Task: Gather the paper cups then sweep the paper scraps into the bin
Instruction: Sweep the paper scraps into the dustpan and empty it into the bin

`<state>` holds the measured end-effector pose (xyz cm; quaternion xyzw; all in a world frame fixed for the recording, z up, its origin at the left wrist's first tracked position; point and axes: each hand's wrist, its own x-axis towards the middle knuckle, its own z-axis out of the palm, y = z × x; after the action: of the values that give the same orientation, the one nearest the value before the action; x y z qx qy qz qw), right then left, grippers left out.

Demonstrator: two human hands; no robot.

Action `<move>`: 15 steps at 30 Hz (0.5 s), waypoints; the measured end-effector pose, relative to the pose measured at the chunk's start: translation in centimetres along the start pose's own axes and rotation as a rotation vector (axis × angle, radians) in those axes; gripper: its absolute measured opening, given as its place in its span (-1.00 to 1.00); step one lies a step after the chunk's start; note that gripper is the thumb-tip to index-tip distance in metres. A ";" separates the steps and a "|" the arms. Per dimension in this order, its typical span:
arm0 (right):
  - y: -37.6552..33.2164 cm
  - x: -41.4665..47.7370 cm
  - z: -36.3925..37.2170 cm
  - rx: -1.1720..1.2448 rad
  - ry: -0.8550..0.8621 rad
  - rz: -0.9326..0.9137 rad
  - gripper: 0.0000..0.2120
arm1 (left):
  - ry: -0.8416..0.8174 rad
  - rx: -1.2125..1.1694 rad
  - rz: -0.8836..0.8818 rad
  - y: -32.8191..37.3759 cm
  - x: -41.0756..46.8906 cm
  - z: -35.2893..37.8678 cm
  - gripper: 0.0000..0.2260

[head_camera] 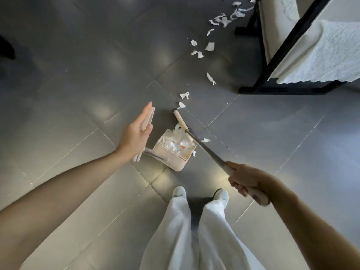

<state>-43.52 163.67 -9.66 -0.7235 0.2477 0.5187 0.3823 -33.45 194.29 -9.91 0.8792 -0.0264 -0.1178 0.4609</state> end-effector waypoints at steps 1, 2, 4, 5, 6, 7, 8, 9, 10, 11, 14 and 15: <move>-0.1 -0.6 0.2 0.025 -0.036 0.018 -0.41 | -0.003 0.007 0.009 -0.2 0.4 0.0 -0.40; -0.2 -1.3 0.2 0.041 -0.064 0.035 -0.39 | -0.002 0.016 0.014 -0.4 0.6 0.0 -0.41; -0.5 -2.5 -0.2 0.071 -0.088 0.055 -0.38 | 0.008 0.020 0.021 -0.9 0.8 -0.2 -0.41; -0.5 -3.2 -0.5 0.088 -0.087 0.060 -0.38 | 0.017 0.018 0.016 -1.1 0.9 -0.4 -0.41; -0.5 -3.9 -0.6 0.098 -0.081 0.057 -0.38 | 0.026 0.014 0.004 -1.3 0.8 -0.6 -0.41; -0.4 -4.6 -0.7 0.100 -0.067 0.048 -0.38 | 0.028 0.008 -0.004 -1.5 0.8 -0.8 -0.41; -0.4 -5.3 -0.7 0.093 -0.049 0.034 -0.40 | 0.019 0.003 -0.003 -1.6 0.7 -1.0 -0.40; -0.3 -5.9 -0.6 0.080 -0.028 0.019 -0.42 | 0.008 0.000 0.007 -1.7 0.7 -1.0 -0.39; -0.2 -6.4 -0.6 0.069 -0.003 0.007 -0.46 | 0.000 -0.003 0.021 -1.7 0.7 -0.9 -0.38; 0.0 -6.8 -0.6 0.065 0.022 0.000 -0.51 | -0.006 -0.003 0.035 -1.6 0.7 -0.8 -0.38; 0.5 -7.2 -1.2 0.083 0.091 0.004 -0.59 | -0.021 0.010 0.044 -0.8 1.2 -0.3 -0.35; 0.7 -7.3 -1.5 0.104 0.111 0.008 -0.59 | -0.027 0.024 0.032 -0.5 1.3 -0.1 -0.34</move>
<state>-45.69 161.82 -2.79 -0.7294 0.2980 0.4655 0.4032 -32.22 194.50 -10.49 0.8825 -0.0480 -0.1220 0.4516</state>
